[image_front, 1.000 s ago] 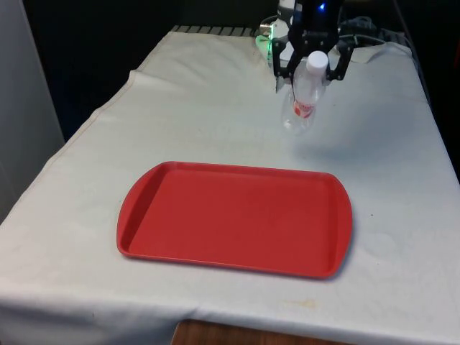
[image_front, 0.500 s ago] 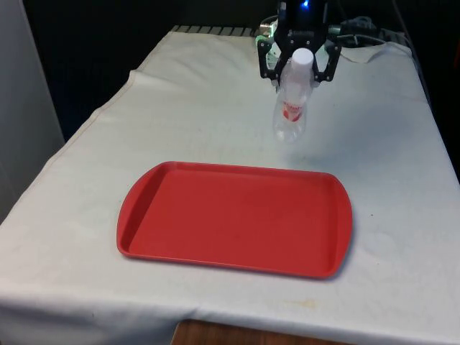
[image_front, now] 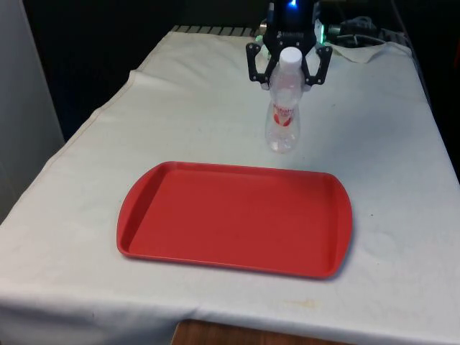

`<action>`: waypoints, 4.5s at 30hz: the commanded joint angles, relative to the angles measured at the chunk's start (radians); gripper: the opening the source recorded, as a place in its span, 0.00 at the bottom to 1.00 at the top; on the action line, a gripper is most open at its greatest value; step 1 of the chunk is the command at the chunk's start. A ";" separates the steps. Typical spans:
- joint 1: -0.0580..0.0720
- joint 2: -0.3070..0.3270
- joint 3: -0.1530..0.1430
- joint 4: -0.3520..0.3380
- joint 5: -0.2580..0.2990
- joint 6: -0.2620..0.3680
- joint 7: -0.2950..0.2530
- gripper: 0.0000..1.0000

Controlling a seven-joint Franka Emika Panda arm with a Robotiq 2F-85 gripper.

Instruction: Place the bottle upright on the tray.

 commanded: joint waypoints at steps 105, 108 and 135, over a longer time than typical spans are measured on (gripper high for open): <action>-0.022 0.370 -0.044 0.220 0.114 0.516 -0.002 0.00; -0.022 0.376 -0.043 0.220 0.114 0.533 -0.002 0.00; -0.026 0.402 -0.035 0.228 0.112 0.559 -0.004 0.00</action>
